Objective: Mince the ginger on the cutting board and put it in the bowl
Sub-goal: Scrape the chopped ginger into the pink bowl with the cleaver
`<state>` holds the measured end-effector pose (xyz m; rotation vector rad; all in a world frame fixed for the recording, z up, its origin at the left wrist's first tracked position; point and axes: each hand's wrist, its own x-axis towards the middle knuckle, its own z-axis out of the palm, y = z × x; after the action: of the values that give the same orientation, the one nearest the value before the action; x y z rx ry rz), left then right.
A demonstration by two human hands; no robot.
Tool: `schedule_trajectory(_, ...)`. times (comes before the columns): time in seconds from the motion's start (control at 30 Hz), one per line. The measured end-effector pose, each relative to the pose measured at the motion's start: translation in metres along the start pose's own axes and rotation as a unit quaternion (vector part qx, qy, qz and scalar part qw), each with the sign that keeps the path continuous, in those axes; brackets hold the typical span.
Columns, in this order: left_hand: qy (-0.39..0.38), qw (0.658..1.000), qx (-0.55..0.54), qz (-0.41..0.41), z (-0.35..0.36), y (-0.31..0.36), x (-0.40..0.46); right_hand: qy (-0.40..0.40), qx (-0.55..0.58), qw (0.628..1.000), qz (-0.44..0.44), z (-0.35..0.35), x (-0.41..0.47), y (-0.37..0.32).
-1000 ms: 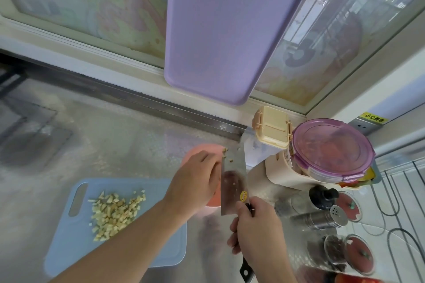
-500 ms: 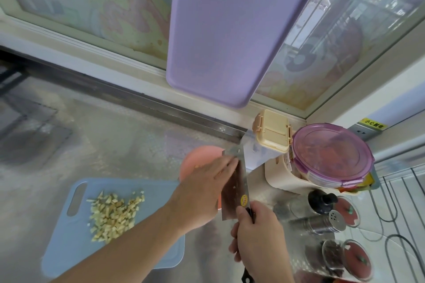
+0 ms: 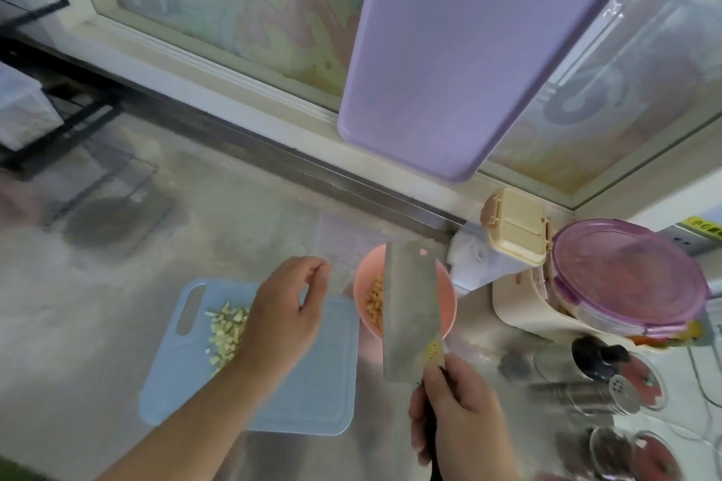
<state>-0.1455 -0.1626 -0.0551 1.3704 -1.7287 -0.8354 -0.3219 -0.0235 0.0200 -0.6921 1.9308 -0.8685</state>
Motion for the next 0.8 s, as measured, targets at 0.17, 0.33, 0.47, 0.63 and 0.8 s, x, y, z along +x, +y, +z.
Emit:
schedule_trajectory(0.17,0.039,0.995,0.074,-0.048,-0.042,-0.060,-0.022,-0.061,-0.057,0.996,-0.008,0.056,-0.018,0.037)
schedule_trajectory(0.33,-0.001,0.986,0.163,-0.033,-0.067,-0.110,-0.048,-0.026,-0.094,0.995,0.009,0.099,-0.017,0.079)
schedule_trajectory(0.47,-0.079,0.977,0.194,-0.033,-0.067,-0.126,-0.064,-0.023,-0.043,0.997,0.059,0.115,-0.013,0.084)
schedule_trajectory(0.63,-0.114,0.959,0.257,-0.032,-0.059,-0.131,-0.068,-0.037,-0.014,0.995,0.086,0.124,-0.009,0.073)
schedule_trajectory(0.8,-0.120,0.959,0.255,-0.019,-0.051,-0.128,-0.062,-0.043,-0.076,0.993,0.081,0.129,-0.002,0.072)
